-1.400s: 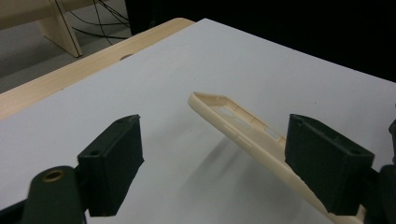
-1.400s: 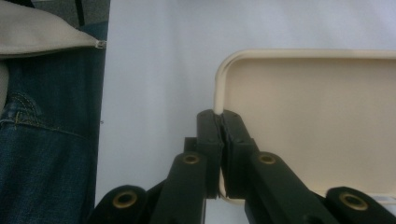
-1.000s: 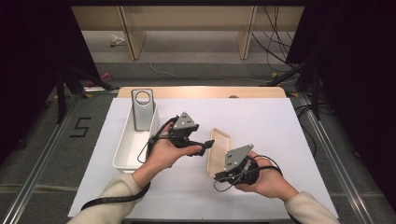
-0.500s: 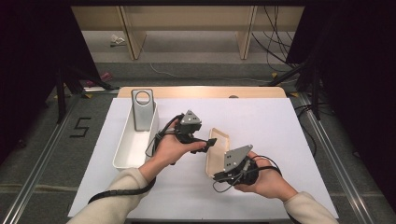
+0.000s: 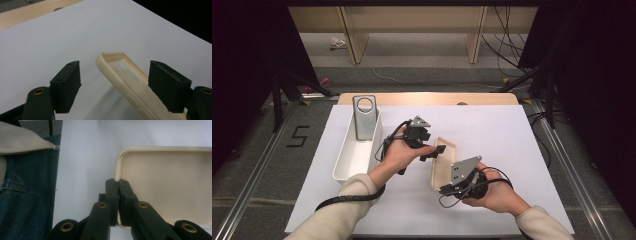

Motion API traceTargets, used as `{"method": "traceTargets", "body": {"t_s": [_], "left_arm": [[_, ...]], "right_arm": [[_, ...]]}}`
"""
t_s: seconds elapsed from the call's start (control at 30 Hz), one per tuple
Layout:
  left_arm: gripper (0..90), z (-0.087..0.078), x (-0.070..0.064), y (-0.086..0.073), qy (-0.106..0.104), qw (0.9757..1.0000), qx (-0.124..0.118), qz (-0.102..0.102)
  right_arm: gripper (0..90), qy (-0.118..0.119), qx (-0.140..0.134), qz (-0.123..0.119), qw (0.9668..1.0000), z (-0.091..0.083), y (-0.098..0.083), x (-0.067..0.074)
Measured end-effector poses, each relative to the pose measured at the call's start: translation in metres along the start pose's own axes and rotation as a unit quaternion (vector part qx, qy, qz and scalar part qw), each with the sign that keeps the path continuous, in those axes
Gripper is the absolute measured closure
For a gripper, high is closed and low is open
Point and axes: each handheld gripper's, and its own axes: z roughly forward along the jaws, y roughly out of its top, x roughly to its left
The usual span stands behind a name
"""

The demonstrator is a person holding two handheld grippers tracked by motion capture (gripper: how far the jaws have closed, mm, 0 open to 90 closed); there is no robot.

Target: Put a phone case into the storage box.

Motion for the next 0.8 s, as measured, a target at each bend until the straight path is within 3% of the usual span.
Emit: {"method": "traceTargets", "body": {"t_s": [0.1, 0.3, 0.5, 0.8], "left_arm": [[31.2, 0.0006, 0.0041, 0.0008, -0.008, 0.9998, 0.004, -0.018], [35.8, 0.0031, 0.0063, 0.001, -0.008, 0.9995, 0.018, -0.026], [45.1, 0.0067, 0.01, 0.0015, -0.008, 0.9977, 0.033, -0.058], [56.8, 0.0072, 0.01, 0.0021, -0.007, 0.9953, 0.052, -0.082]], "right_arm": [[88.0, 0.0, 0.001, -0.003, 1.0, 0.0001, 0.0005, 0.0006], [88.0, -0.001, 0.002, -0.005, 1.0, 0.0009, 0.0013, 0.0011], [88.0, -0.004, 0.002, -0.01, 0.9999, 0.001, 0.0025, 0.0026], [87.9, -0.006, 0.003, -0.015, 0.9999, 0.0014, 0.0038, 0.0037]]}}
